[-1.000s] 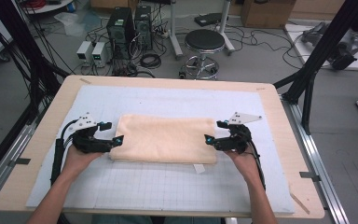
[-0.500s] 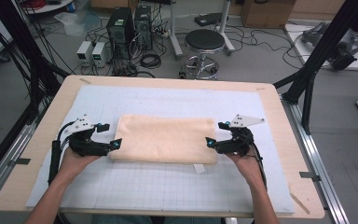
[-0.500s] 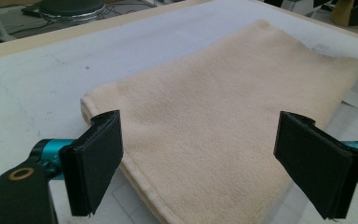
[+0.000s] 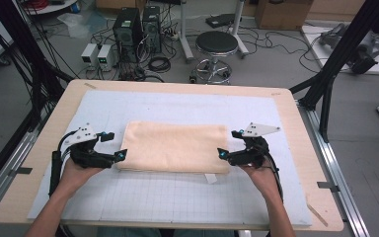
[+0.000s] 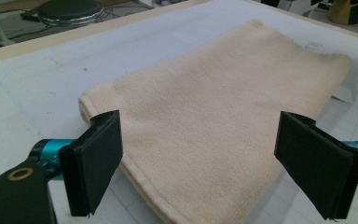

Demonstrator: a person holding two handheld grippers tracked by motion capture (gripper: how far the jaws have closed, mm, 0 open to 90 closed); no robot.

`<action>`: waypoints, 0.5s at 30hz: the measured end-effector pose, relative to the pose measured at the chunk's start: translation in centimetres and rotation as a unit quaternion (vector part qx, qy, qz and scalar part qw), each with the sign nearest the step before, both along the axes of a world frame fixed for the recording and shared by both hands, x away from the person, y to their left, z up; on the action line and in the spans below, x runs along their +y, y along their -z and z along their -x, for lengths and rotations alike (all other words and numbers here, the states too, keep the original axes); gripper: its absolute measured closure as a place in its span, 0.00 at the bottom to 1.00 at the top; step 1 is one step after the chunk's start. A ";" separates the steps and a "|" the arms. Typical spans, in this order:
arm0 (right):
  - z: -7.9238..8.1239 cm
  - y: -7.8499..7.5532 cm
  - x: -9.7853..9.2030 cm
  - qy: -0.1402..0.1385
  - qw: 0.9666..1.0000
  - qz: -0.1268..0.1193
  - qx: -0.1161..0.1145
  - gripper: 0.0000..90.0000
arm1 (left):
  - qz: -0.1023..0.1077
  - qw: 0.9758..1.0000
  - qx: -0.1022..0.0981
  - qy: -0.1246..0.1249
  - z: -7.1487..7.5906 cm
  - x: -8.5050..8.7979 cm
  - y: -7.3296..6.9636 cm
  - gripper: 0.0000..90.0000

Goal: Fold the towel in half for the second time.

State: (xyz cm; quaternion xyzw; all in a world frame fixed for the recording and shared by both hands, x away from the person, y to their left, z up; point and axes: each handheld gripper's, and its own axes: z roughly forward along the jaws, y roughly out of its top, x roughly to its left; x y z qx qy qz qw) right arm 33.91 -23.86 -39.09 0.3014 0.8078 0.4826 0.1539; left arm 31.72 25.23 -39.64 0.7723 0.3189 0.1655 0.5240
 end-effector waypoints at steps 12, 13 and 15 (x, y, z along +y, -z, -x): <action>1.3 0.5 -0.2 -0.011 1.000 0.008 -0.003 0.14 | -0.006 1.000 0.004 -0.003 1.3 1.2 0.7 0.17; 1.4 0.6 -0.3 -0.011 1.000 0.007 -0.004 0.14 | -0.005 1.000 0.005 -0.004 1.4 1.3 0.7 0.17; 1.7 0.7 -0.5 -0.011 1.000 0.008 -0.003 0.14 | -0.006 1.000 0.005 -0.004 1.6 1.4 0.7 0.17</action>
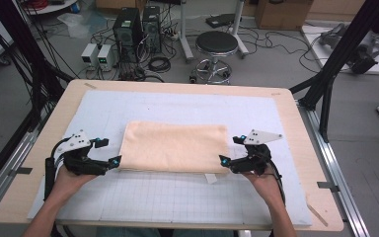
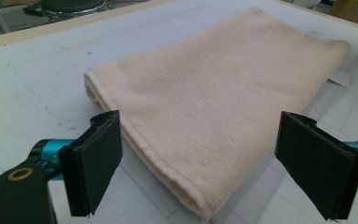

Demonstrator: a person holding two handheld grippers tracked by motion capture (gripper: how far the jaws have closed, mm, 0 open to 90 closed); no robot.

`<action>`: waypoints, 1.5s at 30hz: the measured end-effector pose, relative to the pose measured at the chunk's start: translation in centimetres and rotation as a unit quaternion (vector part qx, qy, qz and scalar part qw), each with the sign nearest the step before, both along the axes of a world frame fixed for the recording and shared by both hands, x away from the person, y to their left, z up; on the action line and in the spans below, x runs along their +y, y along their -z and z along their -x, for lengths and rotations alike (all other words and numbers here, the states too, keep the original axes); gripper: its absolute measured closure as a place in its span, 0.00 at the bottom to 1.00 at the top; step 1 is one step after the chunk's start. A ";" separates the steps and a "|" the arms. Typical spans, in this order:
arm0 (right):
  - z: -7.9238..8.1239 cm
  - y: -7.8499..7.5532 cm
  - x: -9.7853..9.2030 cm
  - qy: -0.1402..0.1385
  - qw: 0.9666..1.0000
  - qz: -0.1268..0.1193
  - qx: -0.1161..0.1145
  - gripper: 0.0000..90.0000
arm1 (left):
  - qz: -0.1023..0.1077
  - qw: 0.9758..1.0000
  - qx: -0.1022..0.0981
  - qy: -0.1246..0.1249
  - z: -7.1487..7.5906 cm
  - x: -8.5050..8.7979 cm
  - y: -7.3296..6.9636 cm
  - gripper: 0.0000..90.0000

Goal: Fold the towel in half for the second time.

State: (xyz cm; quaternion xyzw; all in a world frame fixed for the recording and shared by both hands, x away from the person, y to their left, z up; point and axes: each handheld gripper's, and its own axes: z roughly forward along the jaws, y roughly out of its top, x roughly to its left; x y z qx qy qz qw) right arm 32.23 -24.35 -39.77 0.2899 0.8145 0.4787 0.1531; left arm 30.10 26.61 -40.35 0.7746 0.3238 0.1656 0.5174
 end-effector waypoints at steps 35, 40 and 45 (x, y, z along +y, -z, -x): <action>4.6 1.6 -2.3 -0.006 1.000 -0.014 -0.005 0.13 | -0.013 1.000 0.009 0.004 4.5 0.8 0.9 0.07; 5.4 1.7 -2.7 -0.003 1.000 -0.013 -0.001 0.13 | -0.011 1.000 0.011 0.001 4.9 1.1 1.1 0.07; 6.3 1.8 -3.1 -0.001 1.000 -0.014 -0.004 0.13 | -0.011 1.000 0.009 0.002 5.5 1.3 1.1 0.07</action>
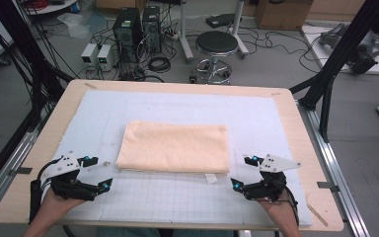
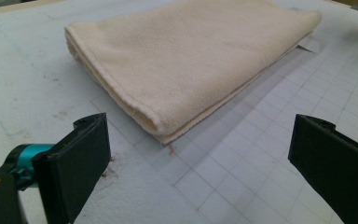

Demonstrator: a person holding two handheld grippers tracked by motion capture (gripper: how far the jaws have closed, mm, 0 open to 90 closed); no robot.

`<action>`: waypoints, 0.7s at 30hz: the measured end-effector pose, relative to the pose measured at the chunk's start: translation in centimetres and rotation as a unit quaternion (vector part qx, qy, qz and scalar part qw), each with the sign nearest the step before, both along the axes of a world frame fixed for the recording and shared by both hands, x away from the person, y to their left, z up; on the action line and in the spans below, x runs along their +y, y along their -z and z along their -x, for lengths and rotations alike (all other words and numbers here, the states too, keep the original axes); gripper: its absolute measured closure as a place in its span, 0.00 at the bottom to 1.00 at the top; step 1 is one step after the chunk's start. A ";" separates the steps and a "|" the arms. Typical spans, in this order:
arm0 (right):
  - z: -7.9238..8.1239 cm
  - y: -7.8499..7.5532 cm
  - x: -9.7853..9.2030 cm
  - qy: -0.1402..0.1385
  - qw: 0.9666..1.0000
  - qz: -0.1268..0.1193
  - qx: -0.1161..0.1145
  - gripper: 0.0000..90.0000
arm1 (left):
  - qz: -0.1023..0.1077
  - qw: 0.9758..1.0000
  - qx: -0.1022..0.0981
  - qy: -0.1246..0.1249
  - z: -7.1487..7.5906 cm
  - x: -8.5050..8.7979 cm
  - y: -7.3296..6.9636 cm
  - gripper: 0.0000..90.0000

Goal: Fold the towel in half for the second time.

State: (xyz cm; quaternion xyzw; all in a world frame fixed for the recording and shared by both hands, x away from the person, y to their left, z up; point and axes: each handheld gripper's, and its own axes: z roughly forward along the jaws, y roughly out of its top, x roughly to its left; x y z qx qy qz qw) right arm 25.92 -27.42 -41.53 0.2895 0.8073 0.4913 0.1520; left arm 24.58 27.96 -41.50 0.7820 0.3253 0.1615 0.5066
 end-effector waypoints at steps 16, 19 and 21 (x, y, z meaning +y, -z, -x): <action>1.9 0.5 -0.4 0.000 1.000 -0.001 -0.006 0.13 | -0.008 1.000 0.005 -0.004 1.8 0.5 0.7 0.07; 2.1 0.6 -0.3 -0.001 1.000 0.001 -0.007 0.13 | -0.012 1.000 0.003 -0.005 1.8 0.5 0.7 0.07; 2.2 0.6 -0.3 -0.001 1.000 0.002 -0.007 0.13 | -0.018 1.000 0.000 -0.004 1.8 0.4 0.7 0.07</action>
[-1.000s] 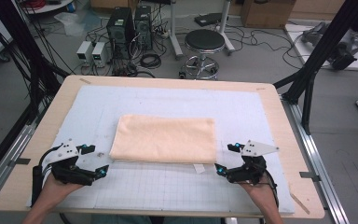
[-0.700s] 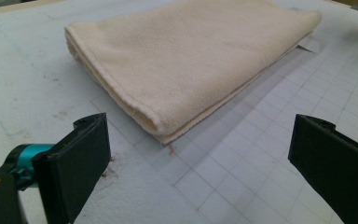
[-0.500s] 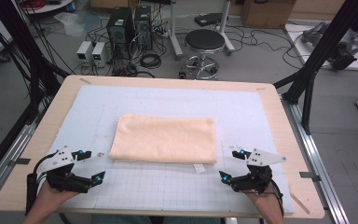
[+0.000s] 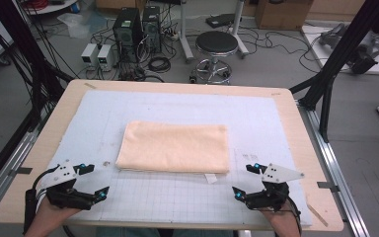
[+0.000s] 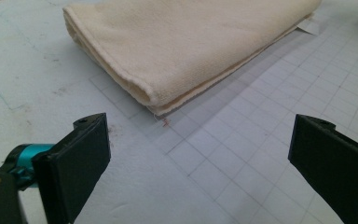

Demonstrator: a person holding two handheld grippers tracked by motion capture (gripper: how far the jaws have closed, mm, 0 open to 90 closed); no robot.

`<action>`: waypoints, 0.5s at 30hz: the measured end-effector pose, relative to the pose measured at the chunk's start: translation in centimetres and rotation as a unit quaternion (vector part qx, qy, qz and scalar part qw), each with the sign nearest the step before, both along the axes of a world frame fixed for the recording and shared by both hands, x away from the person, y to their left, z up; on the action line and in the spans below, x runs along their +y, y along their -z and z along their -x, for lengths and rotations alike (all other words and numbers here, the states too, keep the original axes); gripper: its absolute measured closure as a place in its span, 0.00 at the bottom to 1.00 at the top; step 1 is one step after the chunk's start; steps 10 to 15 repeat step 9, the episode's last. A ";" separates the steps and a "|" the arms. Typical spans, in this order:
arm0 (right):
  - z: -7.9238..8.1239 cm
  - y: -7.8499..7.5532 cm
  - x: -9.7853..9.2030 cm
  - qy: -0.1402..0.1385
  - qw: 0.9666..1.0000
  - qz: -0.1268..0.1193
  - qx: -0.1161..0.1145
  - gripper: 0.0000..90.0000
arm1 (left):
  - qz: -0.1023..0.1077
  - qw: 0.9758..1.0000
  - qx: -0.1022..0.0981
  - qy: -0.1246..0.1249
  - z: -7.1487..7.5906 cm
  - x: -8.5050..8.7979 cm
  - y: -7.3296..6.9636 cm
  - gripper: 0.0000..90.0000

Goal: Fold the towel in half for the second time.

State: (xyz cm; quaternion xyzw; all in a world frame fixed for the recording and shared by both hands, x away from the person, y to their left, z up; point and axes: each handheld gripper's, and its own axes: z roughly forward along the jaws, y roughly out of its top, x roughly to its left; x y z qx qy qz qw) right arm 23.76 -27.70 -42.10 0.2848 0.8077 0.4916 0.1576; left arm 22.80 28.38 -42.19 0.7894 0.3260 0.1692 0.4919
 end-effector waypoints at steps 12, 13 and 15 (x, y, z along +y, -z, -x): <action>0.0 0.0 0.1 0.002 1.000 0.008 -0.009 0.13 | -0.005 1.000 -0.004 0.007 0.0 -0.4 0.0 0.07; 0.0 0.0 0.1 0.002 1.000 0.008 -0.009 0.13 | -0.005 1.000 -0.004 0.007 0.0 -0.4 0.0 0.07; 0.0 0.0 0.1 0.002 1.000 0.008 -0.009 0.13 | -0.005 1.000 -0.004 0.007 0.0 -0.4 0.0 0.07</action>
